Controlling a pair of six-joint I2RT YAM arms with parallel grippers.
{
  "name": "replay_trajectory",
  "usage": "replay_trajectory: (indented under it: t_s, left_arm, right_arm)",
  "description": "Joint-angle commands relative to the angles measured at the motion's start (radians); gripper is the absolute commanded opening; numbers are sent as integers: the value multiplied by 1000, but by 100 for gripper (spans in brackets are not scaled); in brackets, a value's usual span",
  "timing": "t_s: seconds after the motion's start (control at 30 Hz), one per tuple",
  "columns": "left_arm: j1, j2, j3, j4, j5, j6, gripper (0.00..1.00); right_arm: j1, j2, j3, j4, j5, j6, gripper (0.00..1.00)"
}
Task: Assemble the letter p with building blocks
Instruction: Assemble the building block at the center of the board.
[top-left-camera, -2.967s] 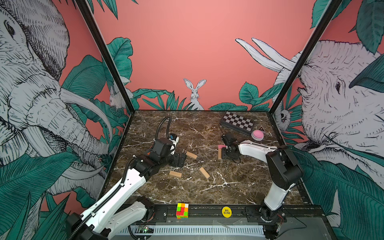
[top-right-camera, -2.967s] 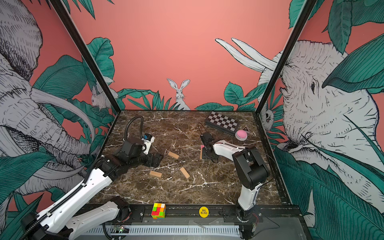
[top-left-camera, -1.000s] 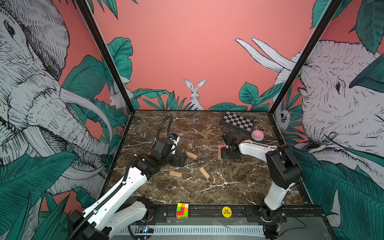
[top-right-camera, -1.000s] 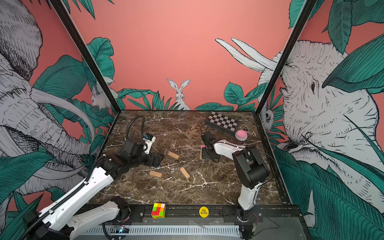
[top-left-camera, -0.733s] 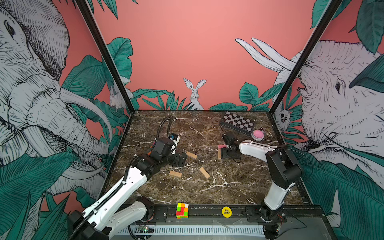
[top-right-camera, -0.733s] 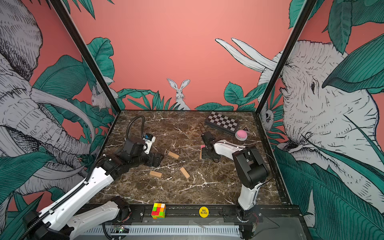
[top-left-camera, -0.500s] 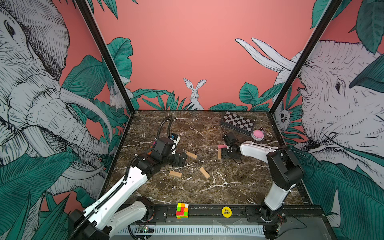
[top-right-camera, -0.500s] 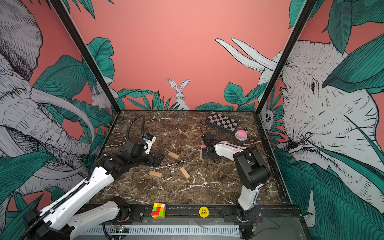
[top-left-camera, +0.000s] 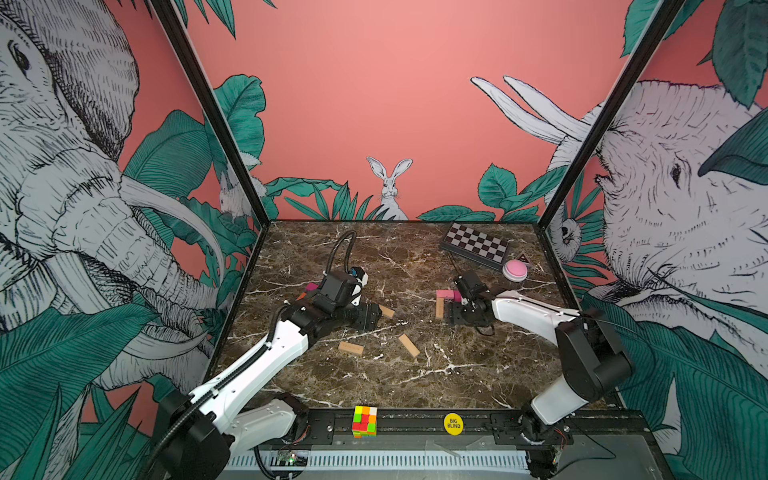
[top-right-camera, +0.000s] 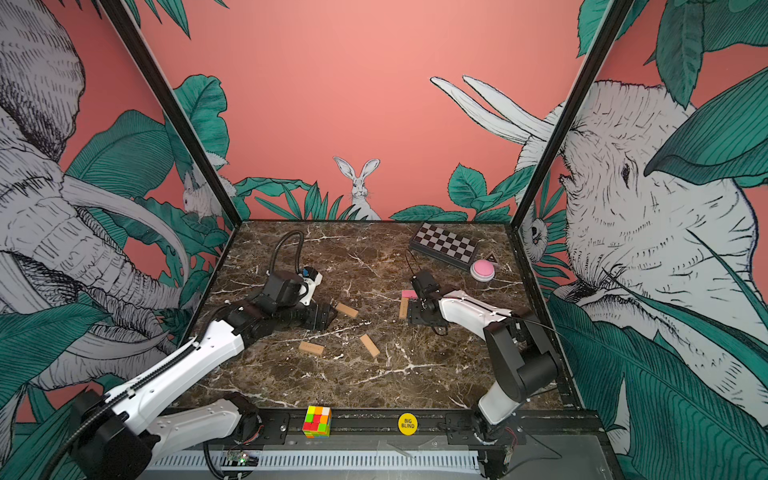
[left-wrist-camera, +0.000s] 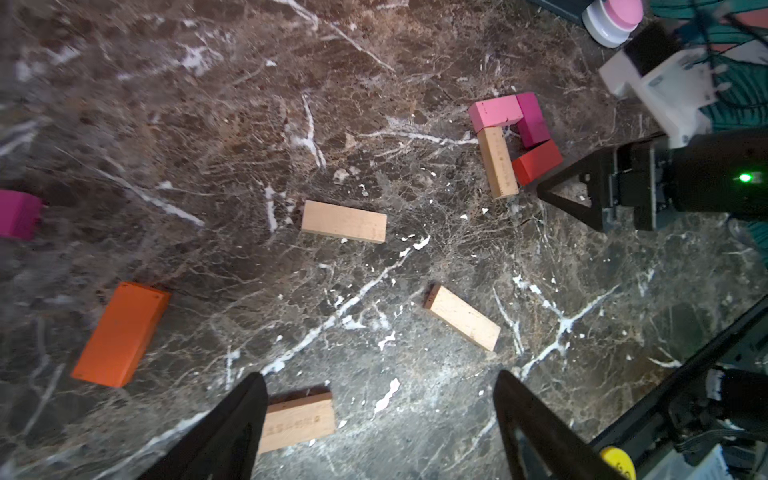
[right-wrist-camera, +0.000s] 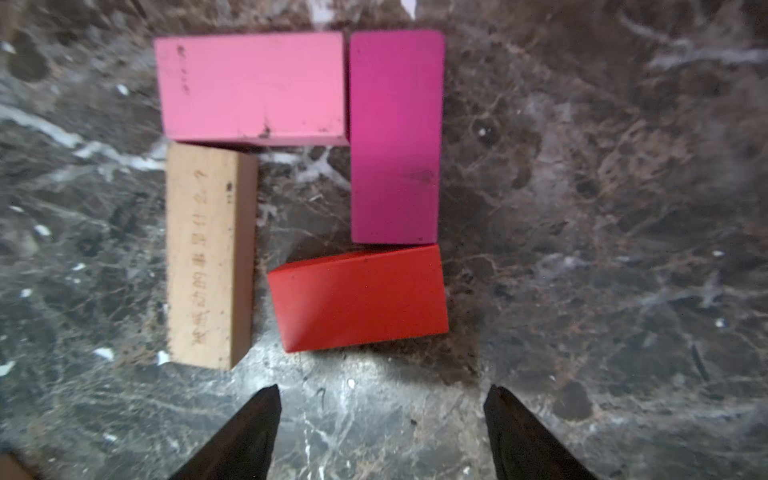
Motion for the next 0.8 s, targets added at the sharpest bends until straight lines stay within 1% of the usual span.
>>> replay_trajectory:
  t_s: [0.0, 0.1, 0.17, 0.3, 0.37, 0.47, 0.53, 0.67, 0.77]
  left_arm:
    - [-1, 56, 29, 47, 60, -45, 83]
    - [-19, 122, 58, 65, 70, -59, 80]
    - [-41, 168, 80, 82, 68, -64, 78]
    - [-88, 310, 157, 105, 70, -68, 69]
    - [-125, 390, 212, 108, 79, -75, 60]
    - [-144, 514, 294, 124, 113, -99, 48]
    - [-154, 597, 355, 125, 132, -115, 41]
    - [-168, 728, 447, 127, 155, -137, 33]
    - [-173, 800, 498, 128, 176, -150, 28]
  right_arm:
    - [-13, -36, 14, -27, -24, -9, 79]
    - [-49, -65, -4, 8, -91, -9, 79]
    - [-79, -72, -9, 9, -117, -17, 77]
    - [-124, -86, -15, 0, -134, -40, 71]
    - [-146, -93, -21, 1, -142, -54, 65]
    - [-195, -88, -35, 10, -190, -65, 48]
    - [-217, -88, -52, 25, -242, -67, 34]
    - [-218, -96, -85, 30, -266, -69, 26]
    - [-219, -87, -112, 34, -279, -67, 25]
